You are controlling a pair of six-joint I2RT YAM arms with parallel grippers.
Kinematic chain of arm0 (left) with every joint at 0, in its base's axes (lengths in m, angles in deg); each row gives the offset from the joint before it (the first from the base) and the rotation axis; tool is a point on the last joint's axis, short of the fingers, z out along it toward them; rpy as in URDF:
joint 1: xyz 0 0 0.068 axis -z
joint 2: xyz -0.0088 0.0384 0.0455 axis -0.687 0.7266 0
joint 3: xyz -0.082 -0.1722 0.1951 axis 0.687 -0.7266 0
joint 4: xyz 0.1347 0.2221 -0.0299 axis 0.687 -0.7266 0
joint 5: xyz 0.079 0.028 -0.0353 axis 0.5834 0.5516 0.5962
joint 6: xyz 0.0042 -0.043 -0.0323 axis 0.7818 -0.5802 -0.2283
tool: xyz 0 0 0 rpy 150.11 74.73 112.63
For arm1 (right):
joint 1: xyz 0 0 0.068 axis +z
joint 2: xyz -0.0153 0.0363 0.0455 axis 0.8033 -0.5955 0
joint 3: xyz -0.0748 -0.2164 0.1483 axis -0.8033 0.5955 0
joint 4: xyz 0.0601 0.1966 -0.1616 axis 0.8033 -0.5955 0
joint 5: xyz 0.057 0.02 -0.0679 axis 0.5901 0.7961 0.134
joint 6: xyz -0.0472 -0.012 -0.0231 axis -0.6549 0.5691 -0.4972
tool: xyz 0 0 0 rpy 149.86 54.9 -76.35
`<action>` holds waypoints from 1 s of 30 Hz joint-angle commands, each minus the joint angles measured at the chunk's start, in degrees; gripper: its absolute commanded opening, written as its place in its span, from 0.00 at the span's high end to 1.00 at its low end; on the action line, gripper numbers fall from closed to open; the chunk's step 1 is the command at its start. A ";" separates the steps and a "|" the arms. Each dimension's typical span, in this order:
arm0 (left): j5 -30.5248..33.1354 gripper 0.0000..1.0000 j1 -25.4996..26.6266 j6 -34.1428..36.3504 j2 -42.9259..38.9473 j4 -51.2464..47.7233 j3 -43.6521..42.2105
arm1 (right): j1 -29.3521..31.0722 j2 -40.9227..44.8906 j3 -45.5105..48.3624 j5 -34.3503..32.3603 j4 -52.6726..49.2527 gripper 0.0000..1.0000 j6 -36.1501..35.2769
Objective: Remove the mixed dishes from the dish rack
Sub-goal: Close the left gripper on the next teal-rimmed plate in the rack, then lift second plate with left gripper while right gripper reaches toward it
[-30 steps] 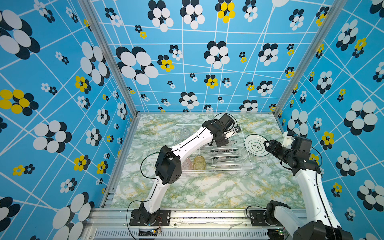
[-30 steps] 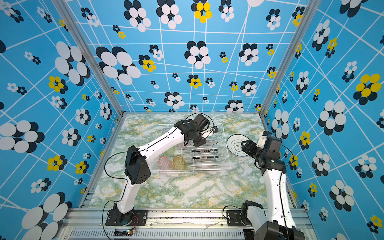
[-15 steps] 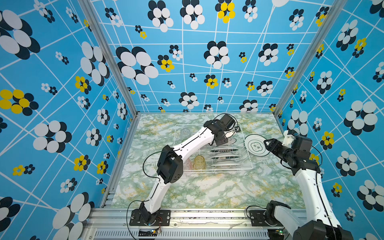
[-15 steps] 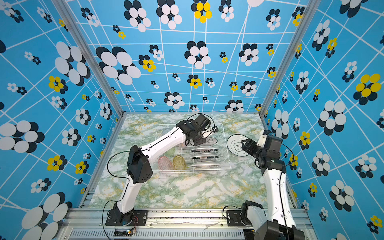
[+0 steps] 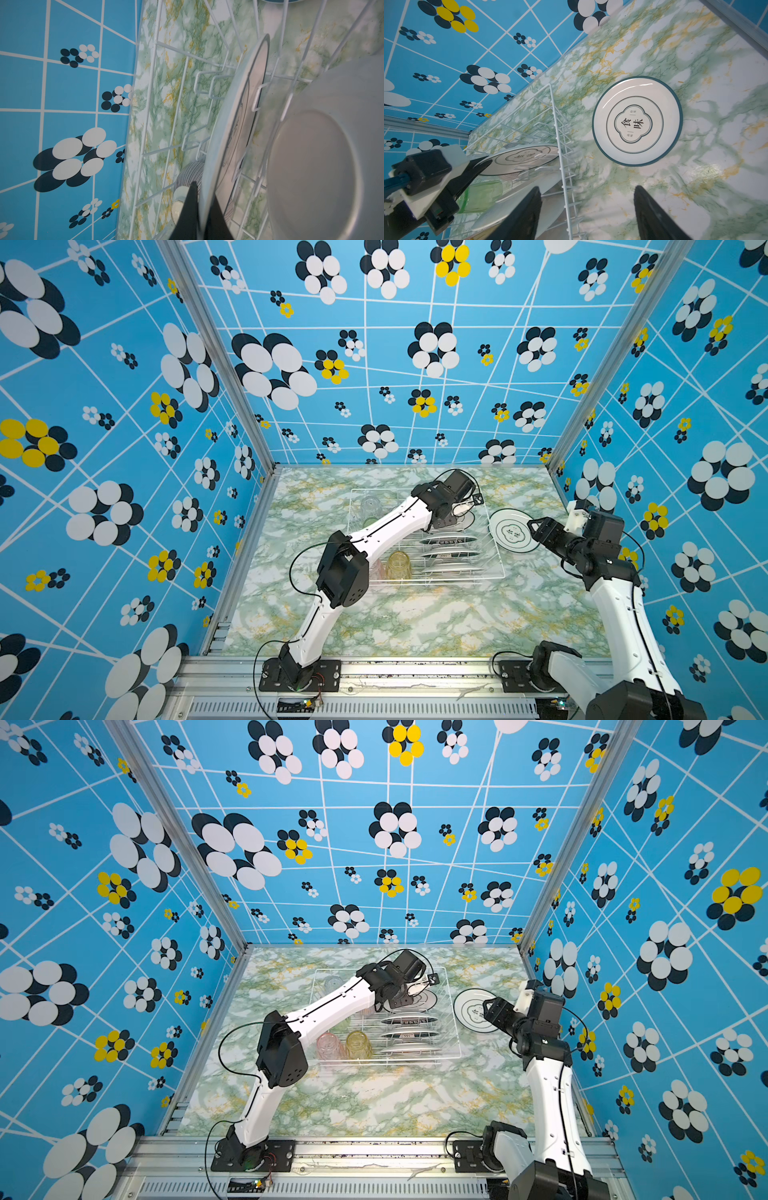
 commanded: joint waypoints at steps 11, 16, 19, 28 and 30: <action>5.94 1.00 0.95 -2.49 -2.48 6.55 -3.57 | 0.32 0.92 1.29 0.76 0.94 0.28 0.12; 5.36 1.00 1.00 -4.00 -5.07 6.37 -4.24 | 0.32 1.19 1.26 0.79 1.28 0.28 0.50; 5.49 1.00 1.04 -4.80 -6.62 5.77 -4.25 | 0.32 1.25 1.19 0.92 1.40 0.28 0.81; 7.48 1.00 1.01 -5.82 -11.73 6.74 -5.92 | 0.32 1.56 0.69 1.51 1.86 0.28 1.49; 7.46 1.00 0.93 -6.21 -12.92 6.76 -6.25 | 0.32 1.55 0.65 1.70 1.88 0.28 1.56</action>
